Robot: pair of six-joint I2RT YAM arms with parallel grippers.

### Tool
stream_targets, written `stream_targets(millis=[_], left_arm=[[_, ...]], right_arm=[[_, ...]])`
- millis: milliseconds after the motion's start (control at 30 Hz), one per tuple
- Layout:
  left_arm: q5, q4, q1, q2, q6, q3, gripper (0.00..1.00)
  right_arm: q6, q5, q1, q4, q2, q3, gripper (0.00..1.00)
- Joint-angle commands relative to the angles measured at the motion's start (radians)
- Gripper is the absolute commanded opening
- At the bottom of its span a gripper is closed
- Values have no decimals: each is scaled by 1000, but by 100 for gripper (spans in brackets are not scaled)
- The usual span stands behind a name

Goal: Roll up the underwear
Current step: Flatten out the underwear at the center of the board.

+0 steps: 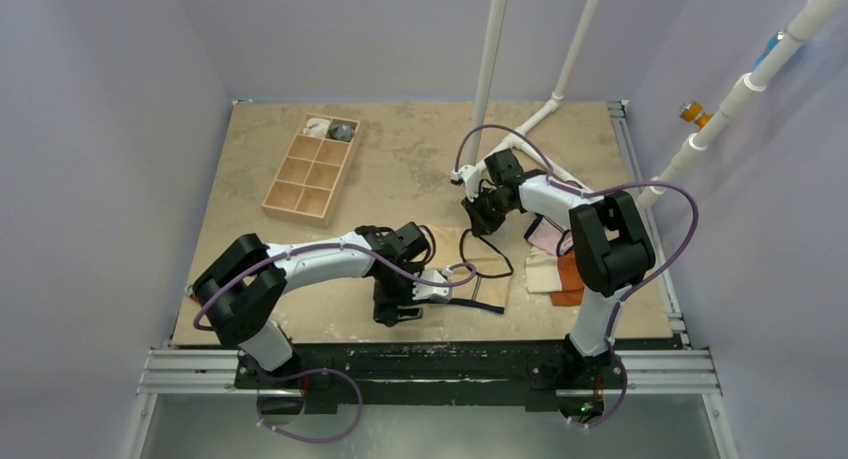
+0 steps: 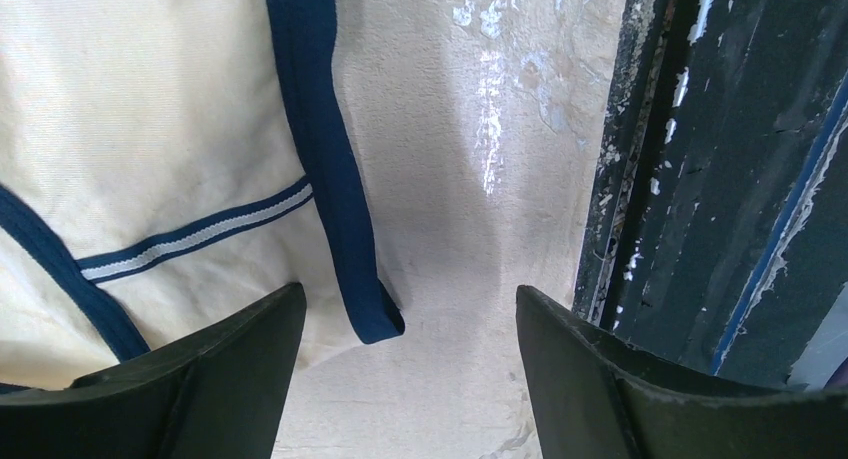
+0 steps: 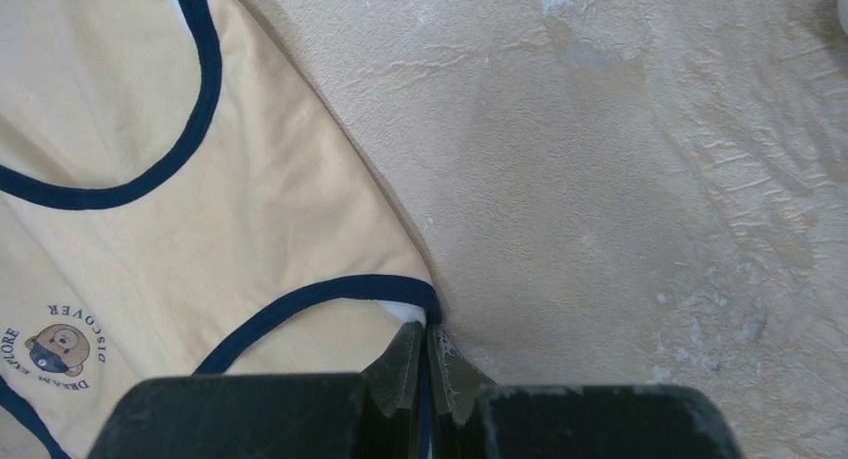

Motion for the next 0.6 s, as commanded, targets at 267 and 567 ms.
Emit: stream_targets(millis=[267,567], left_arm=[[-45,-31,-56,40,26,-45,77],[-84,5,-62,24,6,-34,77]], right_arm=[[-55,219,-1,39,21,17,0],[-58,194,0,15,14,22,14]])
